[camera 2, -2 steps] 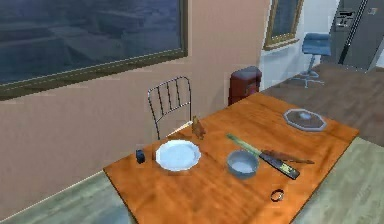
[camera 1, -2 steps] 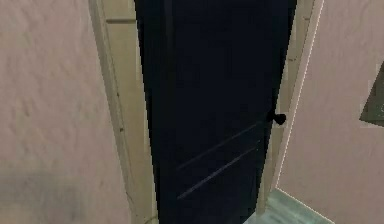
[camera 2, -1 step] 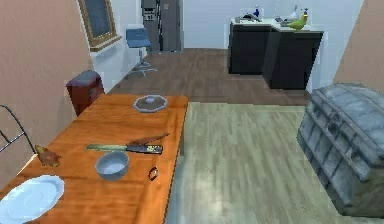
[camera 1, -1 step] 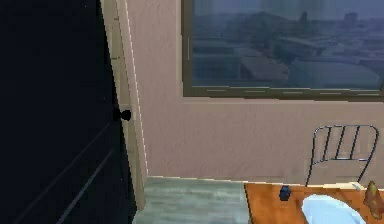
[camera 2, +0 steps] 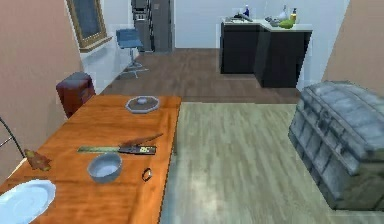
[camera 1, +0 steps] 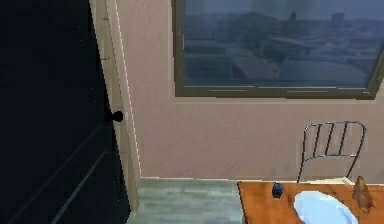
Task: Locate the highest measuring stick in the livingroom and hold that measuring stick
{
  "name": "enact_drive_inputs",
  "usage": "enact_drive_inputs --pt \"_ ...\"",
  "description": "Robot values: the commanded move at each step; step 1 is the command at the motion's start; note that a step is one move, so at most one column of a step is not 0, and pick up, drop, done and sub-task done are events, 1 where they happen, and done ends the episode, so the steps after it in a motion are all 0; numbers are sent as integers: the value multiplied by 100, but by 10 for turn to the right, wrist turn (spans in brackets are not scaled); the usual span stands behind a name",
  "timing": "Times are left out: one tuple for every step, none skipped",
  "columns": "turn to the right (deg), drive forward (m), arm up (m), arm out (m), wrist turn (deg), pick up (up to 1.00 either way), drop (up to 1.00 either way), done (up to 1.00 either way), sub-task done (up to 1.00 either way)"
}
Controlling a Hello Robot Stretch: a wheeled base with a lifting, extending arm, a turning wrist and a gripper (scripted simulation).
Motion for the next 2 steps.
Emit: enact_drive_inputs --pt "0 15 0 0 0 0 0 0 0" --pt "0 85 0 0 0 0 0 0 0"
